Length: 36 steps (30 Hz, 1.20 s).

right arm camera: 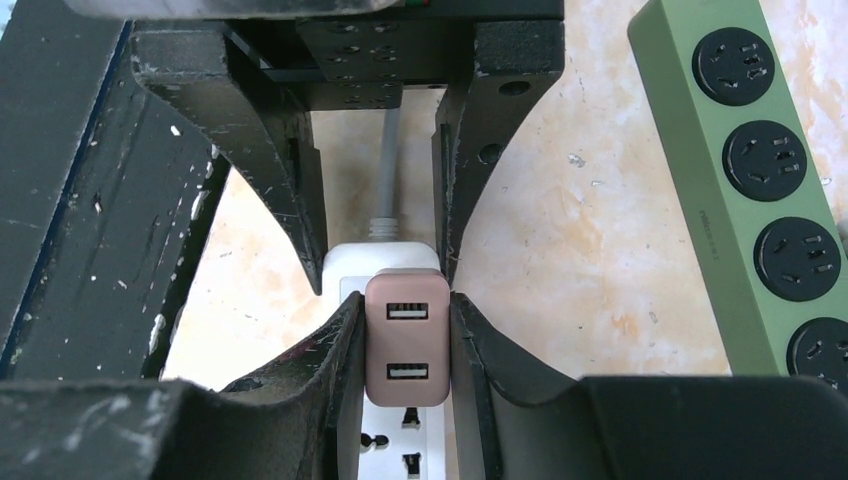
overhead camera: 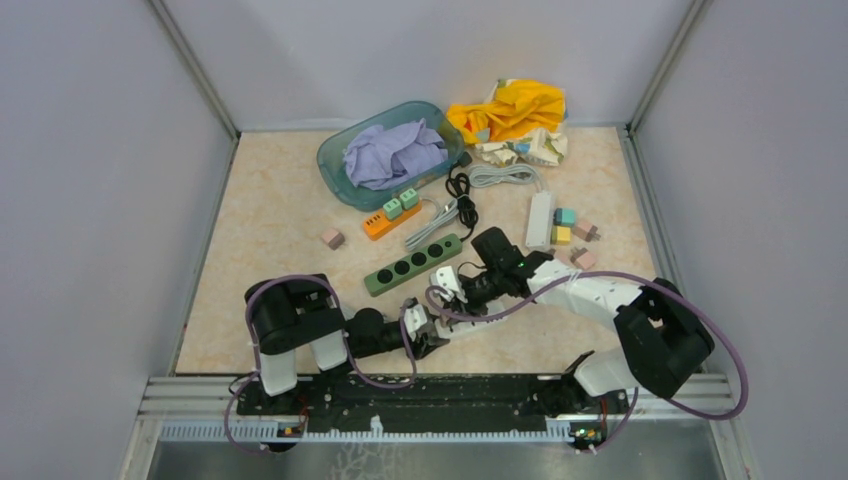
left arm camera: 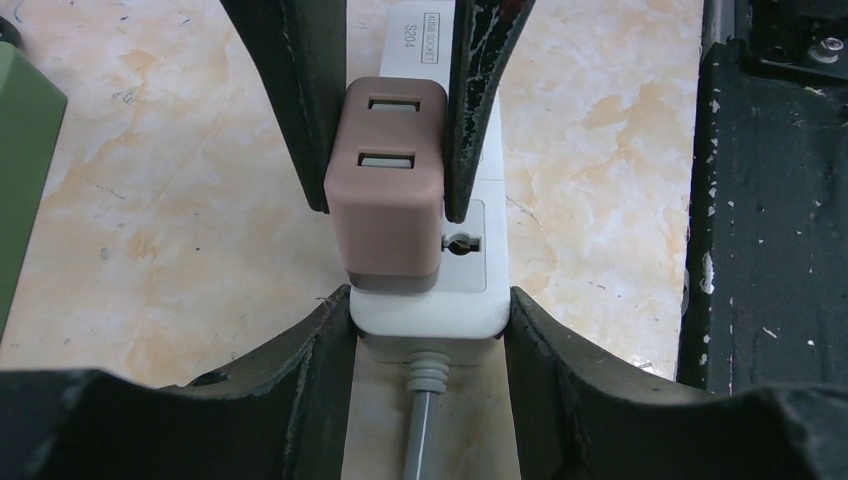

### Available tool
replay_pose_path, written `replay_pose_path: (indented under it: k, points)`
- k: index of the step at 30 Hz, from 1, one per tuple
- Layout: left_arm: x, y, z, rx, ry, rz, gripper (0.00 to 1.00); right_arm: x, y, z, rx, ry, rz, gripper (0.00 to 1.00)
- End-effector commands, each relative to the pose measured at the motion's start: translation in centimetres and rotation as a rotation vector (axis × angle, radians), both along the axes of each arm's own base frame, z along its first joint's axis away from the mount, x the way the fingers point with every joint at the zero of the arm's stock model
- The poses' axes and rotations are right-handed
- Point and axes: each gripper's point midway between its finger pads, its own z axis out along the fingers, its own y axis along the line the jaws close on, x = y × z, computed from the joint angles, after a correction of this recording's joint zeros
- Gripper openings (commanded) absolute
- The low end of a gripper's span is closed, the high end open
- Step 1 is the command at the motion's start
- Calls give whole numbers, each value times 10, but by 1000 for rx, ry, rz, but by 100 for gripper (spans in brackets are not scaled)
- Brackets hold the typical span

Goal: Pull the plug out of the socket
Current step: Remove the plug from the socket.

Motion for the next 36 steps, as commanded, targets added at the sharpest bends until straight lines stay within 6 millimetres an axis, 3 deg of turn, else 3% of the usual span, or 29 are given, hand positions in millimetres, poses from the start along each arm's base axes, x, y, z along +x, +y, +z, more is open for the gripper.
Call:
replay_pose_path:
  k: [1, 7, 13, 20, 29, 36]
  points:
    - [3, -2, 12, -62, -5, 17, 1, 3, 4, 27, 96, -93, 79, 0]
    - [3, -2, 12, -67, 4, 22, 1, -14, 14, 33, 149, -41, 125, 0]
    - [3, -3, 11, -65, 8, 21, 1, 3, 27, 39, 149, -34, 20, 0]
    - [4, -2, 10, -63, 9, 23, 1, 21, 11, 38, 112, -103, -21, 0]
    - [4, -1, 12, -72, 8, 24, 1, -12, 9, 39, 165, -29, 122, 0]
    - [4, -1, 11, -69, 9, 24, 1, 1, 29, 46, 176, 9, 22, 0]
